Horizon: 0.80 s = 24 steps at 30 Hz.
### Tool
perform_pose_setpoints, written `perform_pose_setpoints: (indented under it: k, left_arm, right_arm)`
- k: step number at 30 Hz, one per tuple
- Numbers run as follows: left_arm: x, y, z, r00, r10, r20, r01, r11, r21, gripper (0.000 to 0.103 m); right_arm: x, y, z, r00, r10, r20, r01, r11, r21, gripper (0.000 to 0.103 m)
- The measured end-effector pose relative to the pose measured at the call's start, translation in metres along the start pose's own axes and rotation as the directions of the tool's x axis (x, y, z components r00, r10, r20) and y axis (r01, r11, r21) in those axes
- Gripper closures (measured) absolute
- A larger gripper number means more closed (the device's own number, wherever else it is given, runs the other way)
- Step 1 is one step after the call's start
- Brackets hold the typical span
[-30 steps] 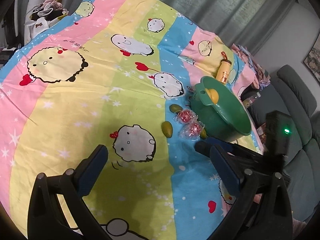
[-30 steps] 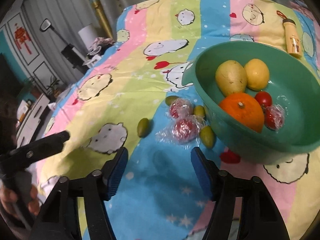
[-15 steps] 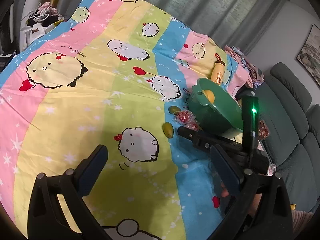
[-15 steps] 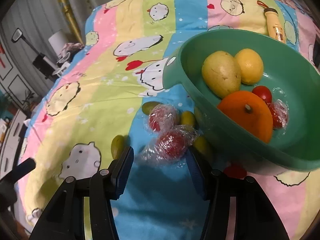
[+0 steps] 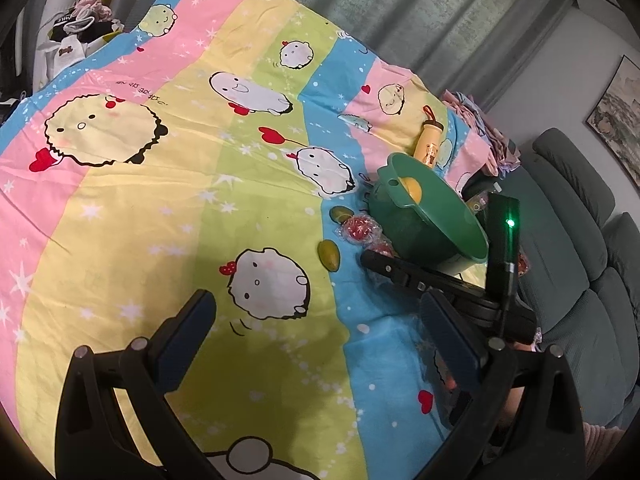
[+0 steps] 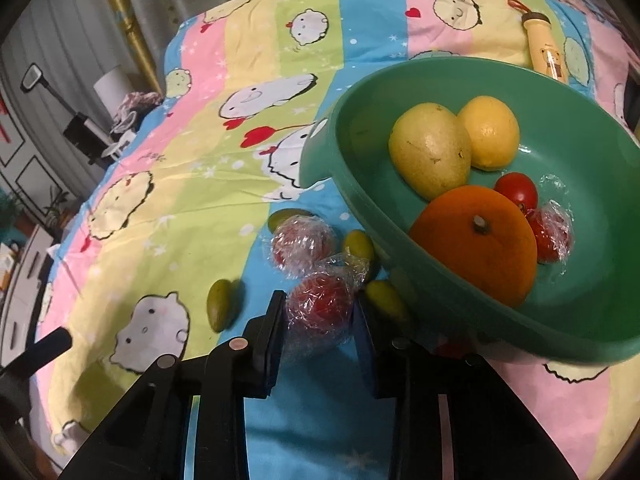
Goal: Organize fruits
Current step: 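Move the right tool to a red wrapped candy and close on it, then grasp another red wrapped candy with the left tool while the right tool holds its candy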
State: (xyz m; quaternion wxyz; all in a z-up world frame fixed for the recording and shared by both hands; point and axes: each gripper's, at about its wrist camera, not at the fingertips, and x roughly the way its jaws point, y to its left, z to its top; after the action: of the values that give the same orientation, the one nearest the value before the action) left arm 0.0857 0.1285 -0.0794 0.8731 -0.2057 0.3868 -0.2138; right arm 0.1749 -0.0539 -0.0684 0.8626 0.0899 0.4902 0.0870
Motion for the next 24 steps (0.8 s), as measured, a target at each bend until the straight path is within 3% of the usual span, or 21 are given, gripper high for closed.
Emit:
perform_pose_setpoints:
  k: [5,9,18,24]
  left_arm:
    - [0.004,-0.002,0.0,1.0,-0.008,-0.009,0.008,1.0,-0.005,0.001]
    - [0.012,-0.009,0.001,1.0,-0.017,-0.023,0.017,1.0,-0.006,0.001]
    - [0.049,-0.041,0.011,0.995,0.008,-0.103,0.001,0.996,0.088,0.001]
    - [0.072,-0.058,0.027,0.992,0.058,-0.109,-0.04,0.987,0.153,0.001]
  right_arm:
    - [-0.024,0.0,-0.009,0.99,0.138,-0.013,-0.138,0.99,0.011,0.069]
    - [-0.051,0.003,-0.017,0.979,0.204,-0.011,-0.205,0.978,-0.027,0.069]
    - [-0.078,-0.016,-0.034,0.97,0.242,-0.011,-0.242,0.969,-0.058,0.069]
    - [-0.084,-0.034,-0.04,0.964,0.266,0.016,-0.265,0.963,-0.04,0.069]
